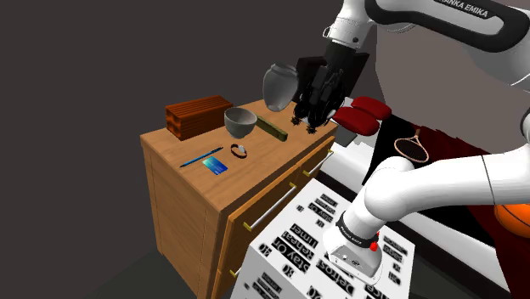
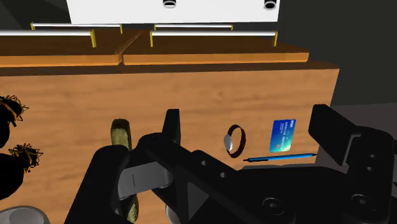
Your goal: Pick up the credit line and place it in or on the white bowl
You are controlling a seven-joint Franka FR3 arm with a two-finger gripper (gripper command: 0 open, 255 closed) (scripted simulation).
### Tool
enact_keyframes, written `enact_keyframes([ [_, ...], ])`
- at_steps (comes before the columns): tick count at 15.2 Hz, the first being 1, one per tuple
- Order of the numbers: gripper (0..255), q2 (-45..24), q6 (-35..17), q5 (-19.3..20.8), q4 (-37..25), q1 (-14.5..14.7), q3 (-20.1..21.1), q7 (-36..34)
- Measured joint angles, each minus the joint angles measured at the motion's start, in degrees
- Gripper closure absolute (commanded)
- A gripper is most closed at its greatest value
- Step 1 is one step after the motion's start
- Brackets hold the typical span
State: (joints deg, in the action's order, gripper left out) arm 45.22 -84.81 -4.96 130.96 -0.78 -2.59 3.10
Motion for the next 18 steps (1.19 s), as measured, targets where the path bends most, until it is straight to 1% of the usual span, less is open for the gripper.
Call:
enact_keyframes([
  [2,0,-0.2,-0.8,-0.2,0.4,0.1,0.5,-0.4],
  [5,0,-1.6,-5.6,-0.9,2.9,0.5,2.5,-2.1],
  [8,0,-4.0,-11.5,-2.2,5.3,1.3,5.7,-4.8],
  [12,0,-9.1,-19.6,-3.0,6.8,1.9,9.5,-8.1],
  [18,0,-18.2,-31.1,-2.6,7.1,2.4,15.2,-13.7],
])
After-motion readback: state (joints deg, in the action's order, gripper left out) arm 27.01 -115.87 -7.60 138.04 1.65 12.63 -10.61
